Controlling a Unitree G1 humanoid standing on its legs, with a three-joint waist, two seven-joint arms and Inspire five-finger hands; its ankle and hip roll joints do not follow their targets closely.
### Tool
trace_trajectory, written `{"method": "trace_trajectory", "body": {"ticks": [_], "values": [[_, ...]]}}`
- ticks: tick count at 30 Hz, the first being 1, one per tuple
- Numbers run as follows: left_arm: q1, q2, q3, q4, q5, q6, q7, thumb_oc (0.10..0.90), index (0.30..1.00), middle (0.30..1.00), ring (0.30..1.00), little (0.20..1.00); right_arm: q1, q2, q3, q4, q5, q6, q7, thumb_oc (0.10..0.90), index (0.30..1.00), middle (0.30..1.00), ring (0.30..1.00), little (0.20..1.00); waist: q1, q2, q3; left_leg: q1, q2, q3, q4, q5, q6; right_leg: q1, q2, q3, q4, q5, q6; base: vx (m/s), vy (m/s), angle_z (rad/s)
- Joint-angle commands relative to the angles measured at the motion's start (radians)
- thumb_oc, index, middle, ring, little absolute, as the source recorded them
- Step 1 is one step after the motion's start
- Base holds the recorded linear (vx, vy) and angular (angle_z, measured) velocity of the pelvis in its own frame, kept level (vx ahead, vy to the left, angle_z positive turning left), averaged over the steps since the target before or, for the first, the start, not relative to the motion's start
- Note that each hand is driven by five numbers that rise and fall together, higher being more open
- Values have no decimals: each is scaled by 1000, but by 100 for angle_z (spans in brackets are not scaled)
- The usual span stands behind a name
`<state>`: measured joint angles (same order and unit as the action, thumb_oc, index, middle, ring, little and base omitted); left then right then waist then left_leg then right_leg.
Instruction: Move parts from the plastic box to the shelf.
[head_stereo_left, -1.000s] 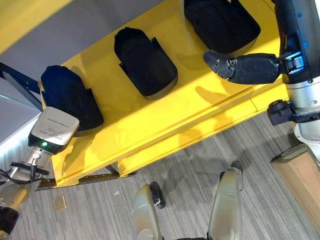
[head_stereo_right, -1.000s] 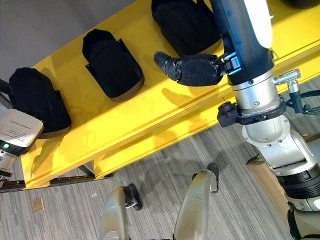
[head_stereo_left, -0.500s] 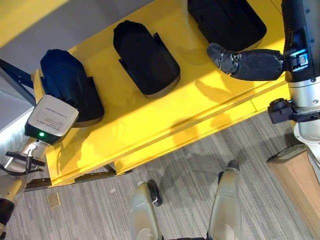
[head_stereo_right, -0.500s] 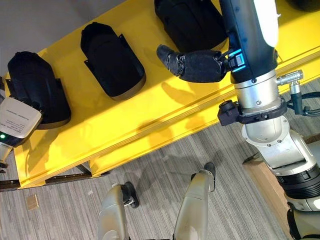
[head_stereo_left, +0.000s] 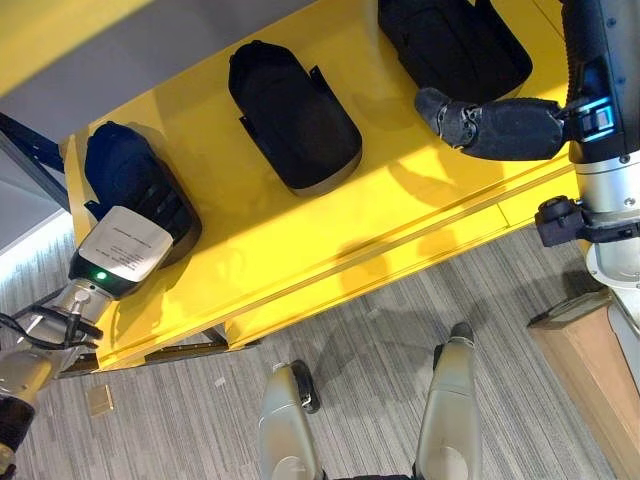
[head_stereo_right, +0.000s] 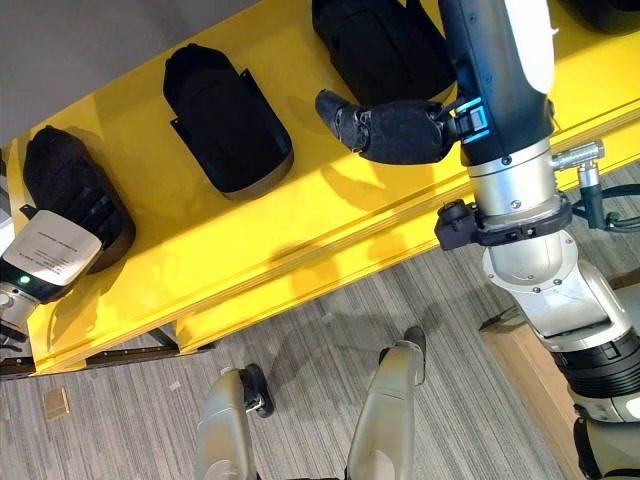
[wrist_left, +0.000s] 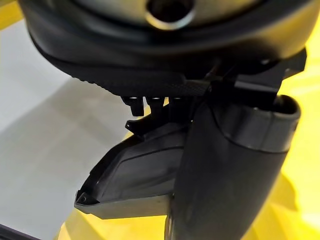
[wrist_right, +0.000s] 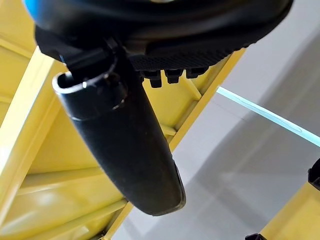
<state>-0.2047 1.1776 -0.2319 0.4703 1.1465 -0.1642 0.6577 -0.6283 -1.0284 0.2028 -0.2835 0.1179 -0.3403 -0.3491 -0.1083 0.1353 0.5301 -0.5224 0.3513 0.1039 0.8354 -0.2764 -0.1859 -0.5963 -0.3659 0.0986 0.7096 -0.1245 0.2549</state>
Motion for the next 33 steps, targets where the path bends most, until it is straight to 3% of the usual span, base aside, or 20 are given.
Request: {"method": "trace_trajectory", "body": {"ticks": [1, 5, 10, 12, 17, 20, 22, 26, 29, 33], "values": [[90, 105, -3, -23, 23, -61, -41, 900, 1000, 1000, 1000, 1000, -57, 0, -117, -130, 8, -58, -30, 900, 1000, 1000, 1000, 1000, -5, -43, -46, 66, 43, 19, -67, -42, 44, 70, -48, -29, -93, 17, 1, 0, 0, 0], [74, 133, -6, -27, 65, -72, -97, 900, 1000, 1000, 1000, 1000, -33, 1, -128, -130, 19, -73, -17, 900, 1000, 1000, 1000, 1000, -15, -39, -50, 82, 42, 23, -78, -39, 42, 78, -51, -25, -96, 19, 3, 10, 18, 1], [91, 148, 9, -41, 33, -1, -153, 900, 1000, 1000, 1000, 1000, -14, -8, -131, -135, 21, -77, -20, 900, 1000, 1000, 1000, 1000, -15, -37, -59, 100, 40, 29, -83, -43, 44, 90, -54, -25, -101, 18, 5, 0, 0, 0], [100, 141, 27, -17, 43, 122, -190, 900, 1000, 1000, 1000, 1000, -3, 1, -132, -137, 16, -77, -20, 900, 1000, 1000, 1000, 1000, -15, -38, -67, 112, 37, 32, -94, -40, 45, 98, -53, -26, -106, 19, 6, 0, 0, 0], [91, 114, 32, 32, 93, 239, -194, 900, 1000, 1000, 1000, 1000, 1, 27, -135, -134, 7, -78, -10, 900, 1000, 1000, 1000, 1000, -10, -45, -70, 104, 37, 22, -98, -30, 44, 97, -52, -26, -109, 25, 5, 0, 0, 0], [100, 82, 47, 68, 99, 343, -183, 900, 1000, 1000, 1000, 1000, 5, 42, -130, -134, -2, -74, -13, 900, 1000, 1000, 1000, 1000, -6, -50, -72, 107, 40, 17, -93, -35, 44, 101, -51, -28, -101, 16, 5, 7, -40, 0], [97, 32, 52, 150, 102, 446, -135, 900, 1000, 1000, 1000, 1000, 2, 61, -119, -131, -15, -73, -18, 900, 1000, 1000, 1000, 1000, -5, -56, -77, 106, 41, 15, -94, -32, 43, 99, -50, -27, -98, 16, 5, 0, 0, 0], [77, -40, 33, 245, 106, 539, -35, 900, 1000, 1000, 1000, 1000, -24, 88, -91, -122, -29, -63, -16, 900, 1000, 1000, 1000, 1000, -4, -61, -83, 104, 41, 13, -99, -25, 40, 93, -48, -25, -93, 15, 4, 0, 0, 0], [44, -75, 21, 271, 105, 552, 17, 900, 1000, 1000, 1000, 1000, -49, 112, -68, -129, -47, -37, -15, 900, 1000, 1000, 1000, 1000, -5, -65, -85, 100, 43, 13, -98, -22, 39, 86, -47, -22, -85, 13, 3, 0, 0, 0], [20, -69, 21, 242, 82, 490, 35, 900, 1000, 1000, 1000, 1000, -42, 124, -70, -132, -61, -29, -14, 900, 1000, 1000, 1000, 1000, -7, -67, -88, 101, 43, 15, -95, -26, 39, 84, -45, -19, -83, 12, 4, 0, 0, 0]]}}
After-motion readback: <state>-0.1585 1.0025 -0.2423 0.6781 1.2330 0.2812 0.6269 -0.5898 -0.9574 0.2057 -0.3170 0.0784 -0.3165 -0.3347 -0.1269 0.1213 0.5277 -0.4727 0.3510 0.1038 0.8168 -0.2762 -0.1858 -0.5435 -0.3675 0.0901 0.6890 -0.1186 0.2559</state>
